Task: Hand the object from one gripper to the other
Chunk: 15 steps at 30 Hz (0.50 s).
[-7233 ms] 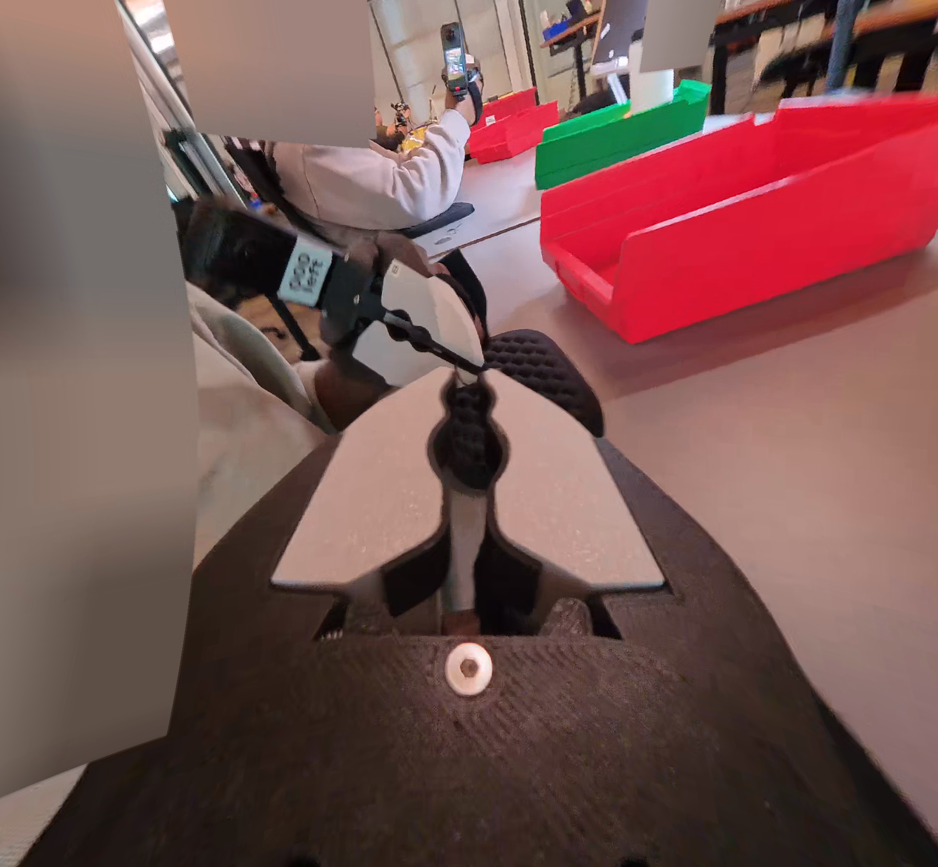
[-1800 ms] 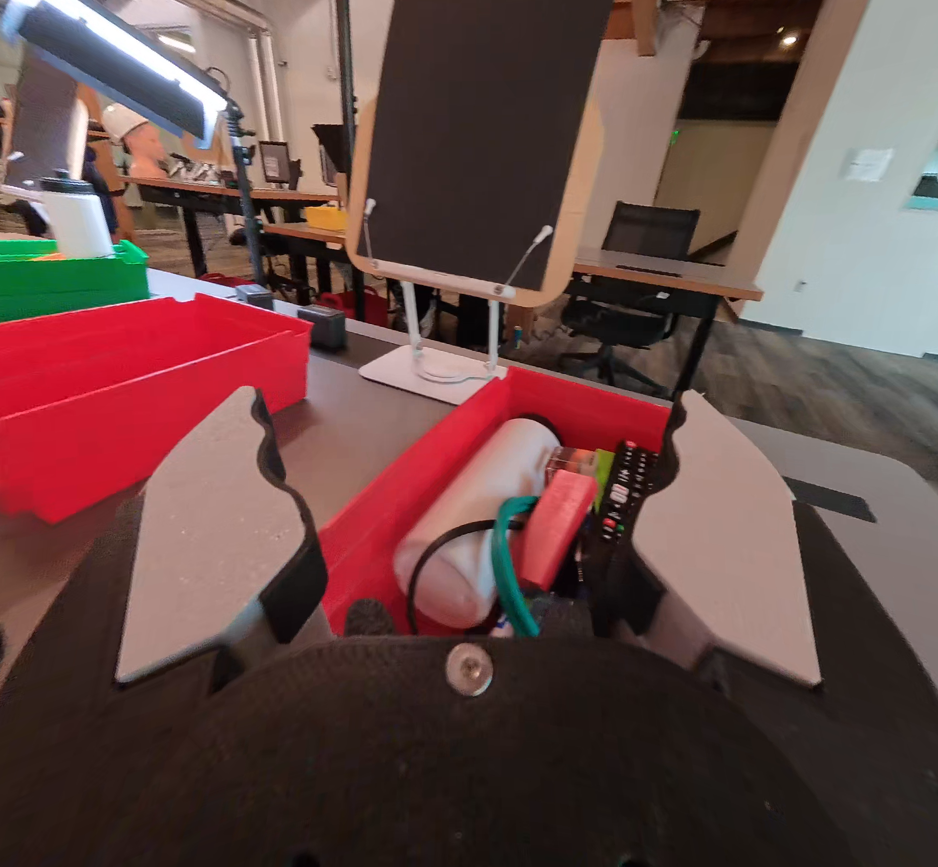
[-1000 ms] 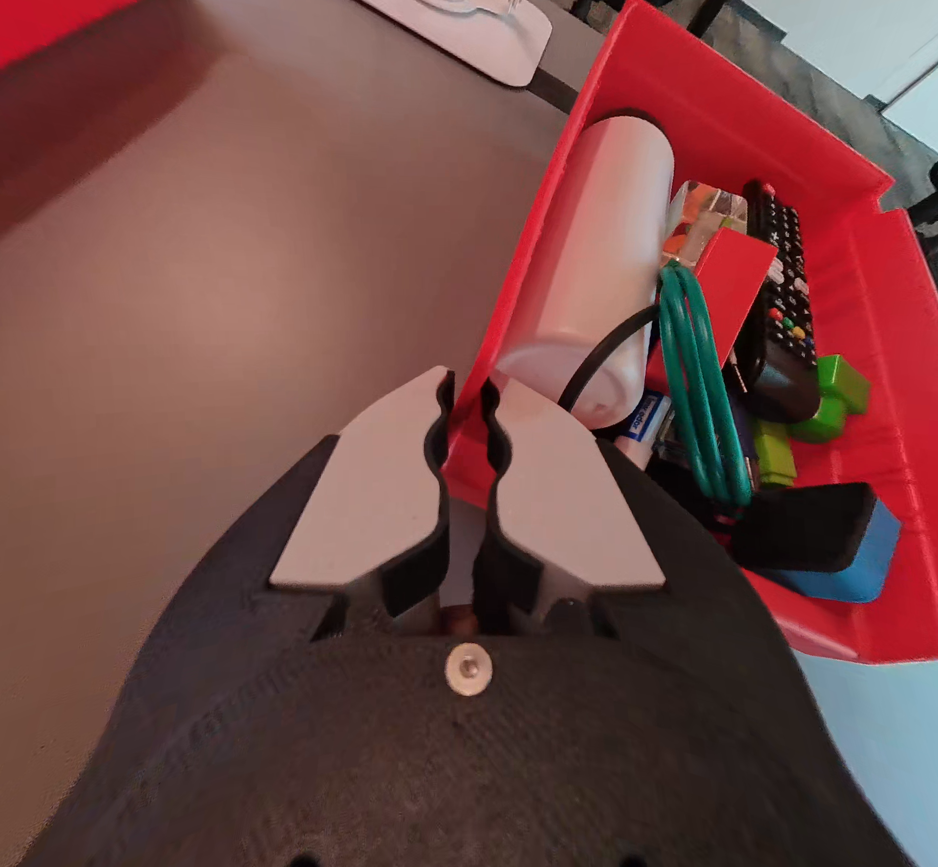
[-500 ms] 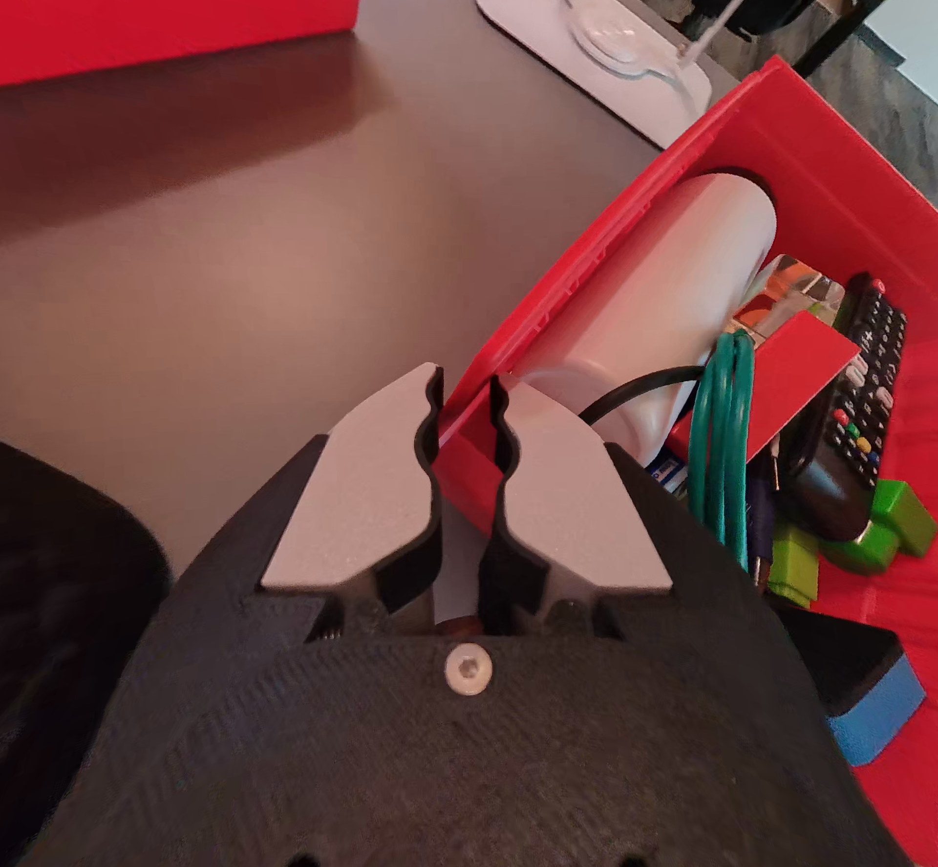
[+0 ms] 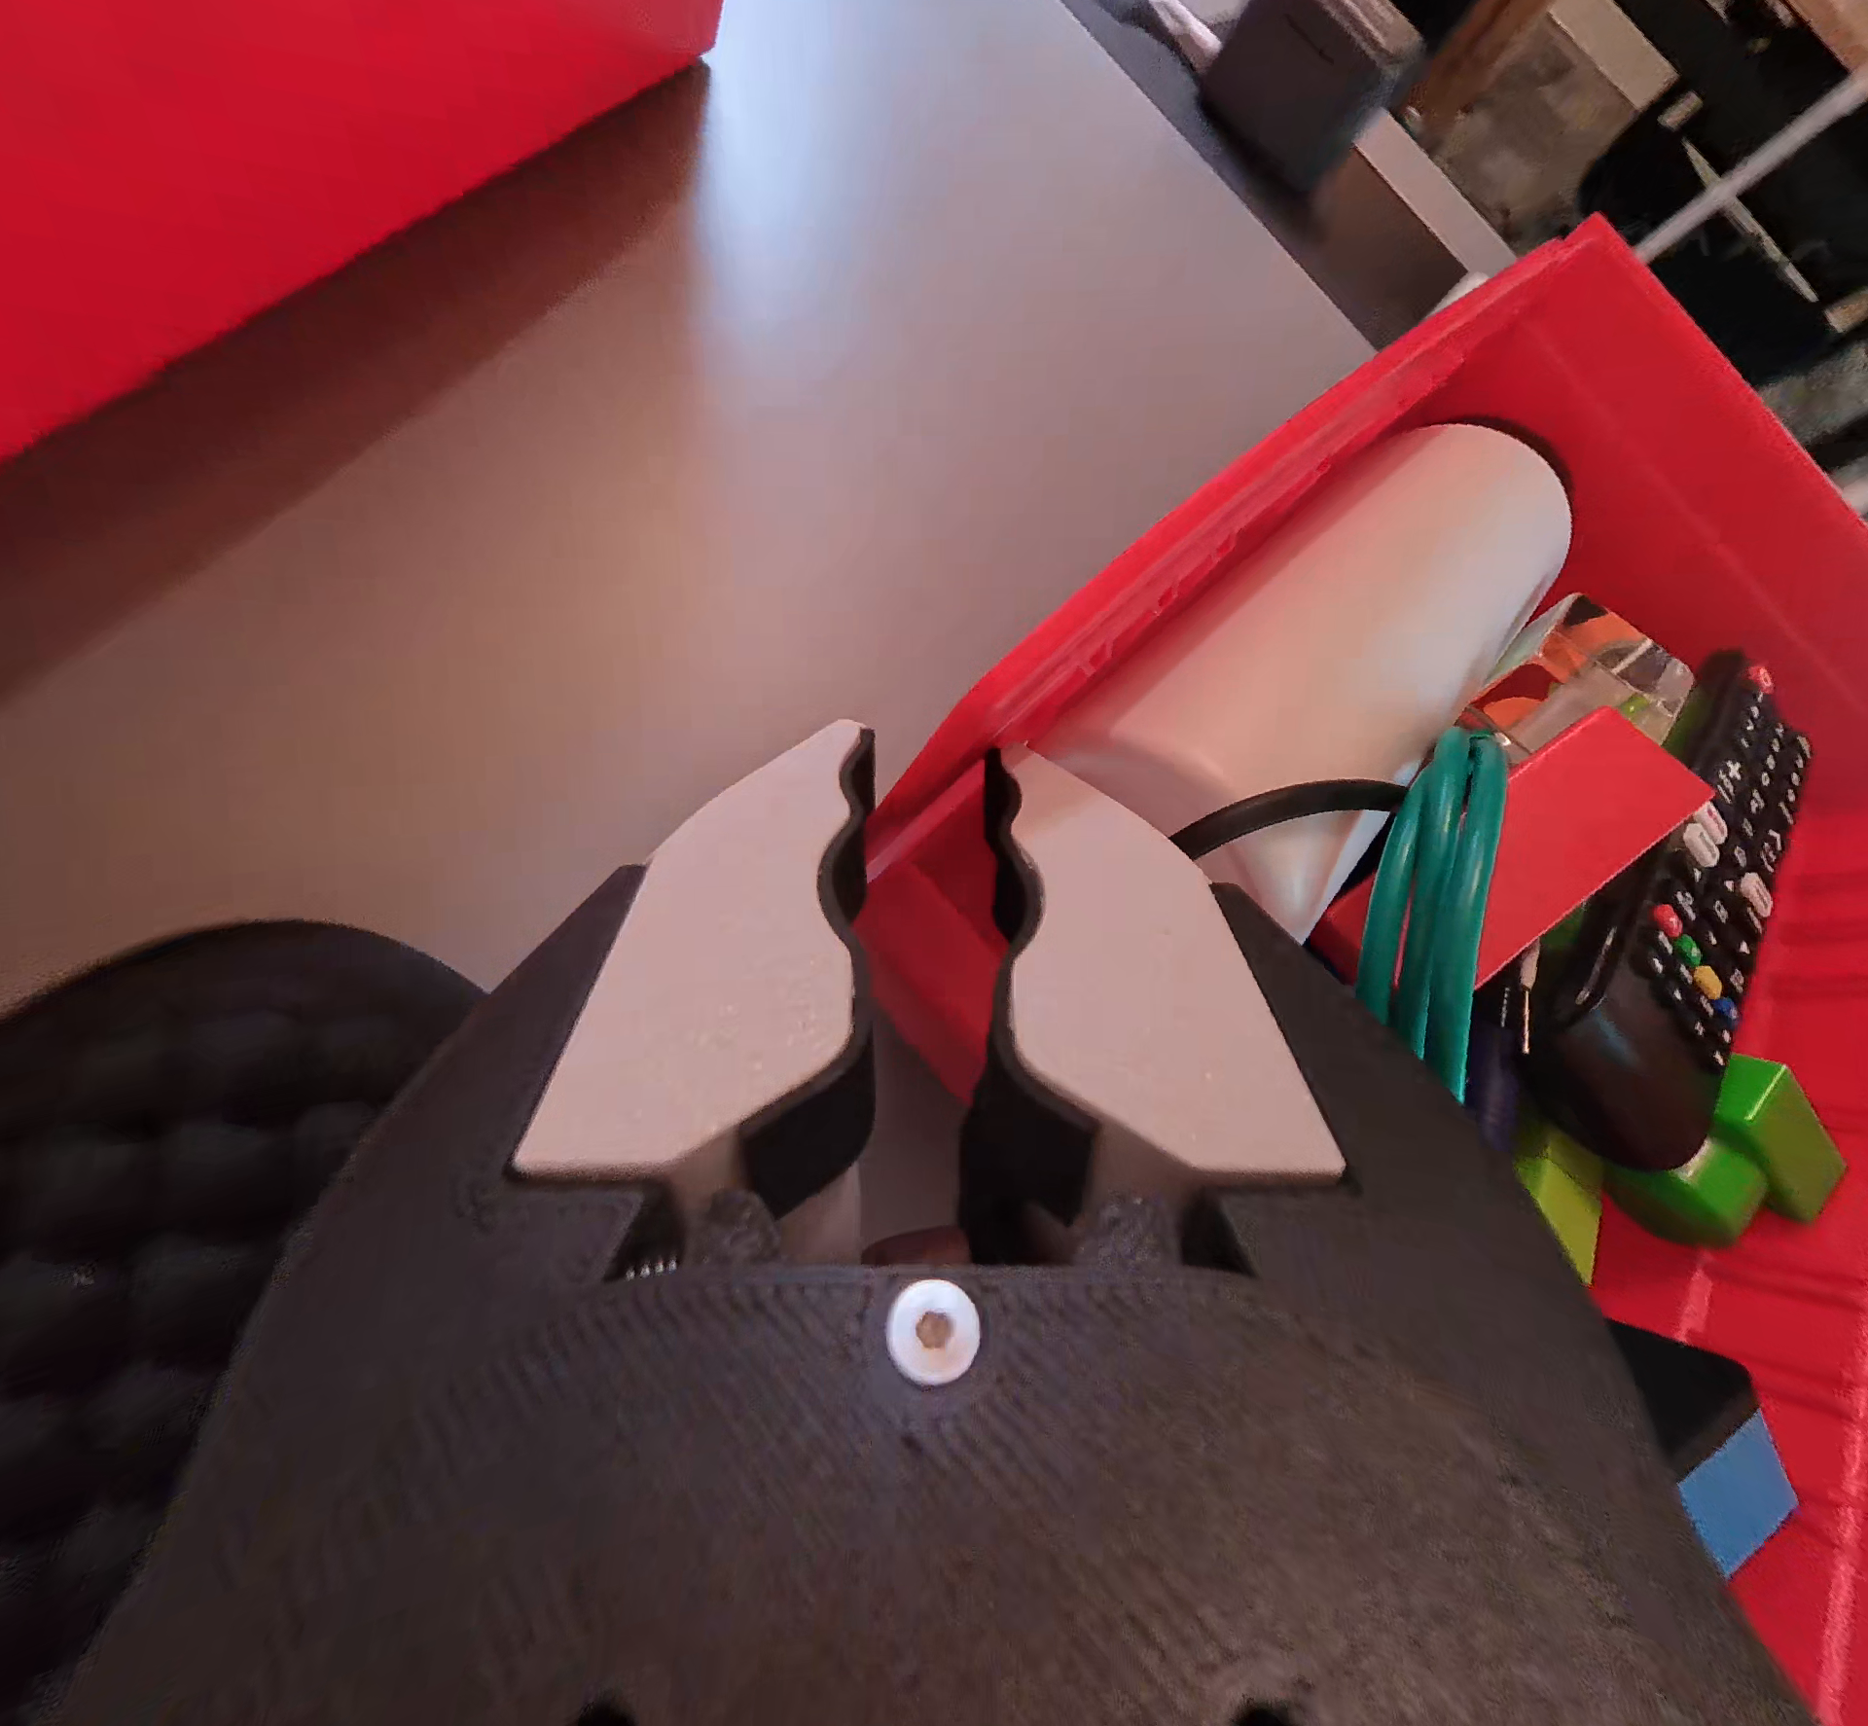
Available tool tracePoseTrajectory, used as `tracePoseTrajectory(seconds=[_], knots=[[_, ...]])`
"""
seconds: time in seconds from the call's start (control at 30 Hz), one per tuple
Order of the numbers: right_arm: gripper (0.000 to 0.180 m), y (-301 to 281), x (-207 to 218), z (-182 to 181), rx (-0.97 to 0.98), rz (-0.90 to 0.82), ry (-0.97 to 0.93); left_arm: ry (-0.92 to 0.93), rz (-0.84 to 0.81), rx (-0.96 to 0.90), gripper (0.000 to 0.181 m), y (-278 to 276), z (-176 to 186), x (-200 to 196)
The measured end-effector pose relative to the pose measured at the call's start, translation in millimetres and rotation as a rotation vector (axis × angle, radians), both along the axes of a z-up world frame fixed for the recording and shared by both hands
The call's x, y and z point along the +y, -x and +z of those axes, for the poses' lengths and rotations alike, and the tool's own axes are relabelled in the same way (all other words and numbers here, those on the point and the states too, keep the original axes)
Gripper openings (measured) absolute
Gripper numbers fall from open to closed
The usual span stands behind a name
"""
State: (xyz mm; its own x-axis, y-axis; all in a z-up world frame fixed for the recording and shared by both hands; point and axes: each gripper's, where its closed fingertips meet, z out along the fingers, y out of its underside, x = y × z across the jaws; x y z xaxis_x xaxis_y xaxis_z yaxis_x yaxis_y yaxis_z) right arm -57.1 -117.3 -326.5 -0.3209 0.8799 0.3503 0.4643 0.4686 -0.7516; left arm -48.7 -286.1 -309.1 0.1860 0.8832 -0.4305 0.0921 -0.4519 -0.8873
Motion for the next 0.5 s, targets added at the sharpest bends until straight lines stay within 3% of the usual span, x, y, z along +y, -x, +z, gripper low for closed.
tracePoseTrajectory(seconds=[0.1,0.23,0.27,0.33,0.4,0.5], knots=[[0.022,8,-33,1,0.01,0.104,0.014,0.018,-0.023,0.009,0.012,-12,-2,10],[0.028,1,-65,2,0.035,0.246,0.167,-0.115,-0.264,-0.061,0.054,-34,-6,46],[0.033,-4,-73,4,0.053,0.306,0.216,-0.138,-0.301,-0.06,0.054,-38,-4,50],[0.022,-6,-79,7,0.064,0.361,0.268,-0.195,-0.355,-0.071,0.054,-44,0,55],[0.023,-11,-85,10,0.051,0.42,0.303,-0.219,-0.401,-0.09,0.059,-50,5,56],[0.022,-17,-81,33,0.172,0.426,0.403,-0.21,-0.337,0.109,0.06,-54,49,25]])
